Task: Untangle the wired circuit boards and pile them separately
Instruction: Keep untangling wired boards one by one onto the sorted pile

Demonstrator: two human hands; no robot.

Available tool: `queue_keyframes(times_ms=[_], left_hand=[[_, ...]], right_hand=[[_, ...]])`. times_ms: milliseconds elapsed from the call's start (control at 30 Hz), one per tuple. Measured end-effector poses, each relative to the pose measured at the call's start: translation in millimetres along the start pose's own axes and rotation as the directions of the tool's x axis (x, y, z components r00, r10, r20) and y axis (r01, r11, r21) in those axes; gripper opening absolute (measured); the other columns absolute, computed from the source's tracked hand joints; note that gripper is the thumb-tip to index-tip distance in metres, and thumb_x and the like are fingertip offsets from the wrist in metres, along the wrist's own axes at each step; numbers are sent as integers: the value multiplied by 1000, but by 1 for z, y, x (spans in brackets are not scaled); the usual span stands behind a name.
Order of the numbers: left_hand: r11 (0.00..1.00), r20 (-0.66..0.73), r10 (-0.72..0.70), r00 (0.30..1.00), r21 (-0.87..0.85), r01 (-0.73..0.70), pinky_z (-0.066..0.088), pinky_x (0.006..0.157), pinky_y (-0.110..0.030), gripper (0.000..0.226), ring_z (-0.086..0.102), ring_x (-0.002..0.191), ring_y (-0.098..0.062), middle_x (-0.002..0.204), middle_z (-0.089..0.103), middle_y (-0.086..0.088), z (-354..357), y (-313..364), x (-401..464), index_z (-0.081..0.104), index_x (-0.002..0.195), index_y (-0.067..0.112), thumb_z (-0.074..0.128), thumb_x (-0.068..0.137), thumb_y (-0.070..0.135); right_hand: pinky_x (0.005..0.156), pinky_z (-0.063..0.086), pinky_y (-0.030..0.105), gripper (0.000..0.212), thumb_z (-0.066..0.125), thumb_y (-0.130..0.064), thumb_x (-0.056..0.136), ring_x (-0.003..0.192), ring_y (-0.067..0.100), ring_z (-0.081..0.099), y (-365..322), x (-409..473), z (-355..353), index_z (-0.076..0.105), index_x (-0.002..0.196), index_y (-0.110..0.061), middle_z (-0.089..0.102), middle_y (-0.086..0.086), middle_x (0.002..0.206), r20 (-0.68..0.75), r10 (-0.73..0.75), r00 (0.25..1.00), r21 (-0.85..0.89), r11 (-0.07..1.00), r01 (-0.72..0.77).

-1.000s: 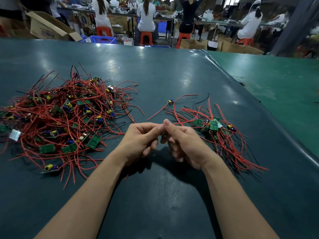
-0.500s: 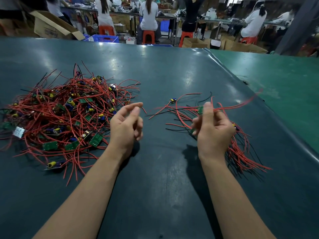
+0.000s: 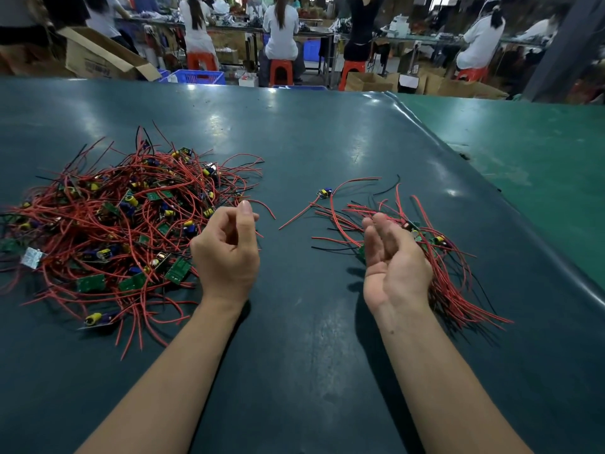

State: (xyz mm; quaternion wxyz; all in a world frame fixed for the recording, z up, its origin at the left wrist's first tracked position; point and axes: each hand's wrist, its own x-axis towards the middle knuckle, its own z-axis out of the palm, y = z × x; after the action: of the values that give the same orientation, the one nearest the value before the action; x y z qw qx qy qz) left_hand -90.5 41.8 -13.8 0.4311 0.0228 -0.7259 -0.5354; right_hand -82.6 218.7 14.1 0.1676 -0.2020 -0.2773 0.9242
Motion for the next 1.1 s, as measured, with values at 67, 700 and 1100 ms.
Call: queue_keyframes(times_ms=[67,700,1100], left_hand=[[961,-72,174,982,230,-153,36,60,-22,22,50,61,-13,66,54,8,-2,-1,0,64,82,9,56,94,26],[749,141,-117,983,663,-6,39,87,-45,23,59,99,-39,107,69,-12,-6,-12,6,70,109,13,59,90,8],[738,147,659,738,64,-672,48,89,-45,17,63,100,-28,99,69,-8,-3,11,-12,66,103,5,66,88,-3]], right_hand=[[46,51,19,8,56,-2,92,54,16,68,3,-2,1,63,89,0,72,10,70,11,61,998,-91,994,-59],[37,33,19,19,52,-12,95,43,12,46,19,-2,2,66,85,-5,57,2,55,284,76,956,-407,912,48],[52,50,25,40,59,13,88,59,11,60,45,-17,-3,57,113,-18,63,4,83,704,298,645,-656,622,428]])
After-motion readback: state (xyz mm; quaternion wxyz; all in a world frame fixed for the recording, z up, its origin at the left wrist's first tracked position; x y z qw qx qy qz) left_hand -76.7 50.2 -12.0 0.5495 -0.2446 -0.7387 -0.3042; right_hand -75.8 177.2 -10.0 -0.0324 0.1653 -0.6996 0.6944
